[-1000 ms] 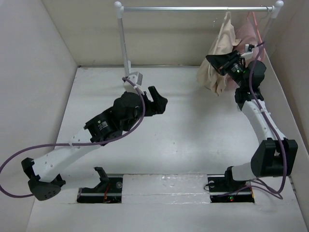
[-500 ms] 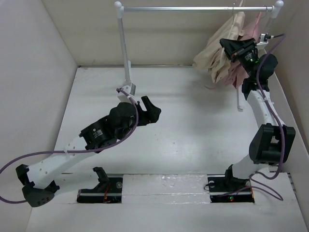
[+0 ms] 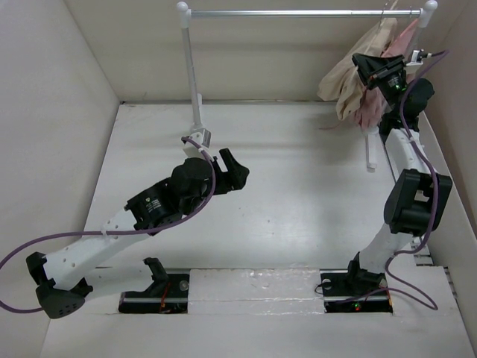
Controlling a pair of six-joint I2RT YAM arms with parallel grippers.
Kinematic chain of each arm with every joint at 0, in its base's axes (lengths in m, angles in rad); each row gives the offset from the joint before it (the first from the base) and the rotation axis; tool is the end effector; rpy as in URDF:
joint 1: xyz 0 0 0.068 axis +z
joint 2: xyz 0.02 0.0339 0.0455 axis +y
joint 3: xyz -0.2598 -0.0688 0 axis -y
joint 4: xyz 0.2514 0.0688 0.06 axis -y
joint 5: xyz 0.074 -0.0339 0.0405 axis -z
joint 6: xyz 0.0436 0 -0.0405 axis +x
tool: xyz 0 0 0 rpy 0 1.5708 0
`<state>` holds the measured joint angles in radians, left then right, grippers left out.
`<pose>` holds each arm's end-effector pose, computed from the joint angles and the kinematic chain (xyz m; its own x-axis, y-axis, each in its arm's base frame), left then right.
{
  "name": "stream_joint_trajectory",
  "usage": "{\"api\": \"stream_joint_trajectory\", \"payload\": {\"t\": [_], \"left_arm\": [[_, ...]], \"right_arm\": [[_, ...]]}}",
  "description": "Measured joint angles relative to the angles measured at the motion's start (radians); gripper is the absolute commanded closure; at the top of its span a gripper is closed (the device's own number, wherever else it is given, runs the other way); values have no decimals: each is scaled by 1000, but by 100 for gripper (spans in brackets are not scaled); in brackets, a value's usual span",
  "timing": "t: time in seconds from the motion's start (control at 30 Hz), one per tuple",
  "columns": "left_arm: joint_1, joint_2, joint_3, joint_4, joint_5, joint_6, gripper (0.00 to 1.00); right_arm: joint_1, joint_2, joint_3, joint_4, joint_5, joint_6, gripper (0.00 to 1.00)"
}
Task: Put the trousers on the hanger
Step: Place the hanger at the clothesline.
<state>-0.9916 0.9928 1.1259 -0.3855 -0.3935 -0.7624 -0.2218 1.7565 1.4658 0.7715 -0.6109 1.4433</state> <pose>0.1398 -0.1833 0.3954 -0.4923 -0.4126 -0.7664 0.3176 0.7346 -0.5995 0.4184 -0.0687 0.4050 -0.2560 0.8906 -0.3759 -0.4877 0.2167 0.8457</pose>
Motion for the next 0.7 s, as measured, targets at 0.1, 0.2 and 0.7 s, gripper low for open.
{"api": "stream_joint_trajectory", "payload": {"t": [0.1,0.2,0.7], "left_arm": [[0,0,0,-2,-3,-3,29],[0,0,0,-3,-3,-5,29],[0,9,0,-9,2,-17,30]], "right_arm": [[-6,21,21,1,-8,3,100],[-11,35,26,2,-11,5,100],[-27,39,36,-44,-10,-13,98]]}}
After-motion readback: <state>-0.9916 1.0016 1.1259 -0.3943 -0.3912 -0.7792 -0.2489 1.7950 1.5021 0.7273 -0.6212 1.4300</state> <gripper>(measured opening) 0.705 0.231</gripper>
